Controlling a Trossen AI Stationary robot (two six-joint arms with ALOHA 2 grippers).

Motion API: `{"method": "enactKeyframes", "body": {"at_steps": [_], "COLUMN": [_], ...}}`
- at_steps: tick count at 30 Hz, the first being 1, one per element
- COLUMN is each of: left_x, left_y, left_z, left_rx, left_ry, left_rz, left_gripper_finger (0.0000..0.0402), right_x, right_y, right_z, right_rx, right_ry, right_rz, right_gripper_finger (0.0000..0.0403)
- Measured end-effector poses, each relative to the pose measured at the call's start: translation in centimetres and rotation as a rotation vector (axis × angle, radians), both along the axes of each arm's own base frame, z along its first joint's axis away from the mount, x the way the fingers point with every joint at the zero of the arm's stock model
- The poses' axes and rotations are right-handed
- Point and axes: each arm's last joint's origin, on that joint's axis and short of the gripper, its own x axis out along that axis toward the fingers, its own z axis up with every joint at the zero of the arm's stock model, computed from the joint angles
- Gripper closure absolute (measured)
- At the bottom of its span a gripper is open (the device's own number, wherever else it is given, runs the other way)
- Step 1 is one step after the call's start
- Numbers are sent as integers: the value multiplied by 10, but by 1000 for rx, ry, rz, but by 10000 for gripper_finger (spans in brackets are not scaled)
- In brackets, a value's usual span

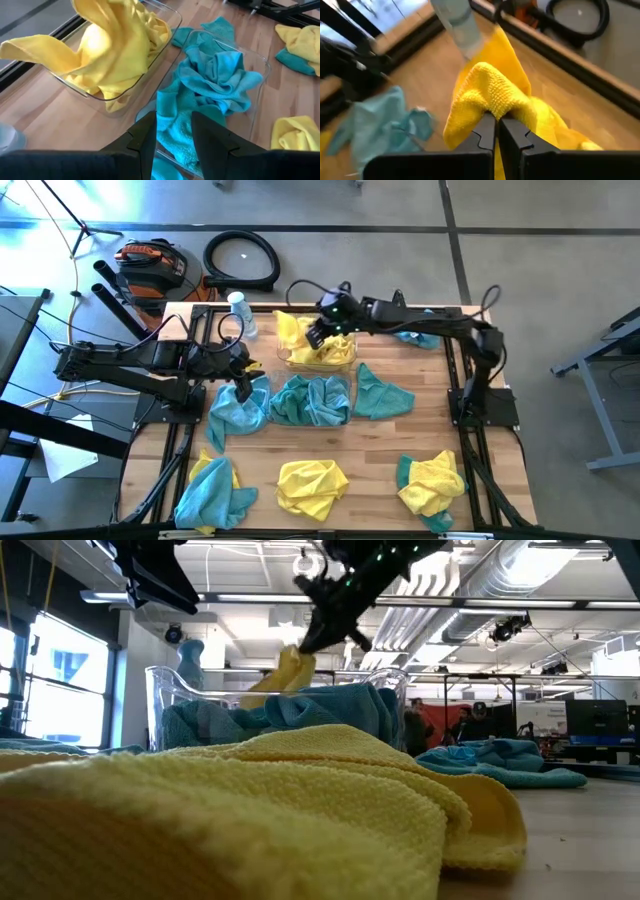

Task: Sort microfiber towel by color & place in baskets
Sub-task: Put the yellow microfiber cloth into the top transparent bin

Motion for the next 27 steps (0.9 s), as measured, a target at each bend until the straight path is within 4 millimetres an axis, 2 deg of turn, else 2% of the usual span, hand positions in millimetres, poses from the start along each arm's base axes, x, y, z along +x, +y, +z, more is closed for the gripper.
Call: {"method": "enactKeyframes", "body": {"at_steps": [8, 13, 19, 22, 27], "left_x": [0, 0, 0, 0, 0], "left_y": [0, 0, 0, 0, 0], "left_z": [0, 0, 0, 0, 0], "left_rx": [9, 4, 3, 3, 3], "left_ry": [-1, -3, -4, -4, -3], "left_rz": [11, 17, 17, 17, 18], "left_gripper_finger": [291, 291, 291, 291, 291], "right_x": [23, 32, 37, 38, 38], "right_y": [-13, -19, -20, -21, -21], "right_z": [-54, -91, -125, -134, -134], "right_rx": [87, 143, 180, 198, 206], "right_ry": [57, 130, 204, 229, 226], "right_rz": [54, 69, 69, 62, 49], "right_gripper_finger": [403, 403, 403, 403, 391]}}
